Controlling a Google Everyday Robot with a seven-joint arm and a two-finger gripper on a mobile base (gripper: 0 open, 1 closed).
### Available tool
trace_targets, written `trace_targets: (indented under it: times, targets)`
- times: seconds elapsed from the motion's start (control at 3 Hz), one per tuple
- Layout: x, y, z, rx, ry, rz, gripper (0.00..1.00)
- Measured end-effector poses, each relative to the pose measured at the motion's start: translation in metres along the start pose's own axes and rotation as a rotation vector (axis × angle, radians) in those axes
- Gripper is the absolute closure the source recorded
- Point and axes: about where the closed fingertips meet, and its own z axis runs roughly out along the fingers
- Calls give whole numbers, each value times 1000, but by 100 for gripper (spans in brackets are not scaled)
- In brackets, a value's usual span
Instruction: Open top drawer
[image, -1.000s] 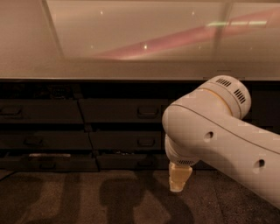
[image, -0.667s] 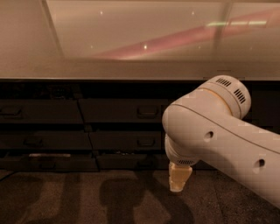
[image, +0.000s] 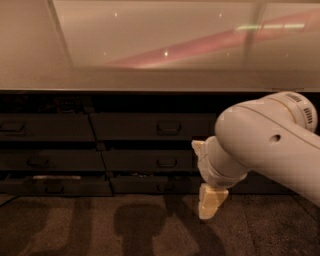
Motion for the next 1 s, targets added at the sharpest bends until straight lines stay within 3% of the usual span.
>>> trace_targets:
  times: [0.33,0.67,1.0]
  targets:
    - [-5,3,-1,-7,-16,-69,0]
    - [-5,3,-1,-7,-16,-69,0]
    - [-39,7,39,-112,-89,-141,0]
